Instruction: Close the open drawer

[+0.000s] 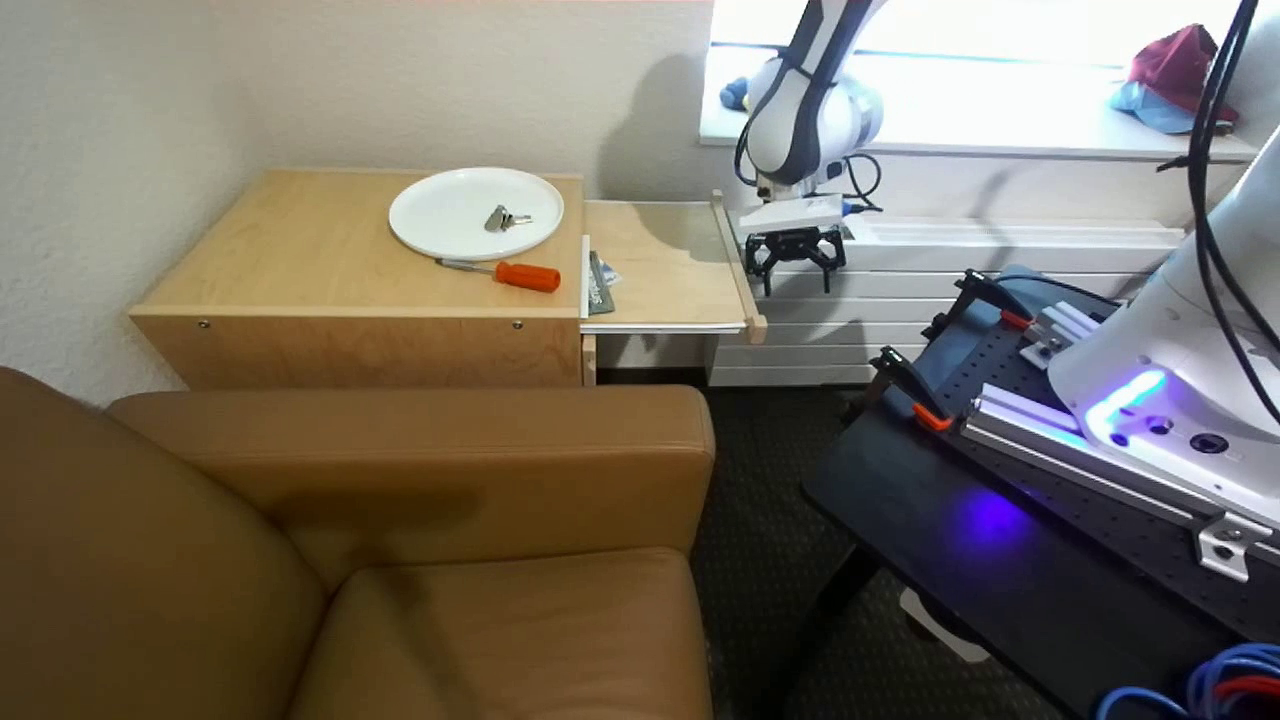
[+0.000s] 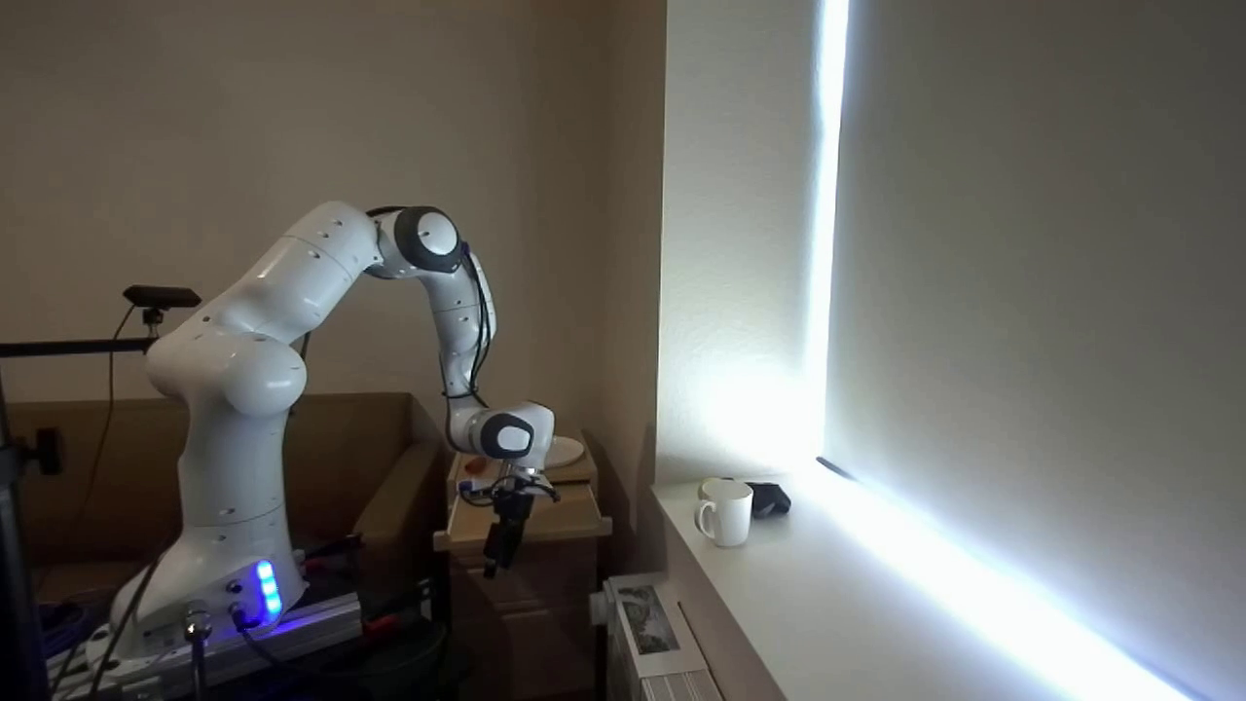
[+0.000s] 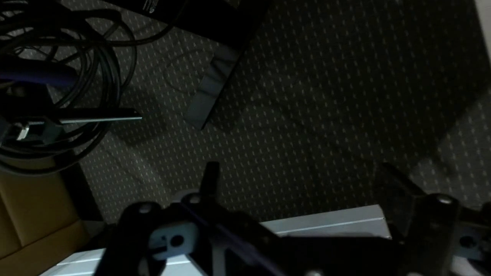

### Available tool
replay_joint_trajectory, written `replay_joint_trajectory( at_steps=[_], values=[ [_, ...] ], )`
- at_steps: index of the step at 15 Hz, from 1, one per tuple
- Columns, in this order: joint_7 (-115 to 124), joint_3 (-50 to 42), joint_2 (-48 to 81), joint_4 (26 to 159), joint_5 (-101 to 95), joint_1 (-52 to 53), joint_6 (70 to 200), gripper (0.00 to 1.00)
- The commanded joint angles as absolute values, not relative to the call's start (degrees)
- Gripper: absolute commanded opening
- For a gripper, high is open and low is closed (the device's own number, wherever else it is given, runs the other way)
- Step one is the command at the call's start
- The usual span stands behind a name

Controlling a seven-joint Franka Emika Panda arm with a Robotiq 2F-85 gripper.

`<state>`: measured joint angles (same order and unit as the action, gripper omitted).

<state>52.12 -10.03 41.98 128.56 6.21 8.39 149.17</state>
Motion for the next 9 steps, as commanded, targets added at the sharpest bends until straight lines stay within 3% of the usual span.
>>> replay_joint_trajectory(
  at_steps=[1, 5, 9],
  values=[
    [53.8, -10.6, 43.1, 127.6, 6.3, 9.3, 149.0, 1.0],
    [54.7, -10.6, 45.4, 125.7, 6.8, 8.9, 149.5, 1.0],
    [50.9, -4.9, 45.0, 124.3, 11.6, 5.0, 153.0, 1.0]
  ],
)
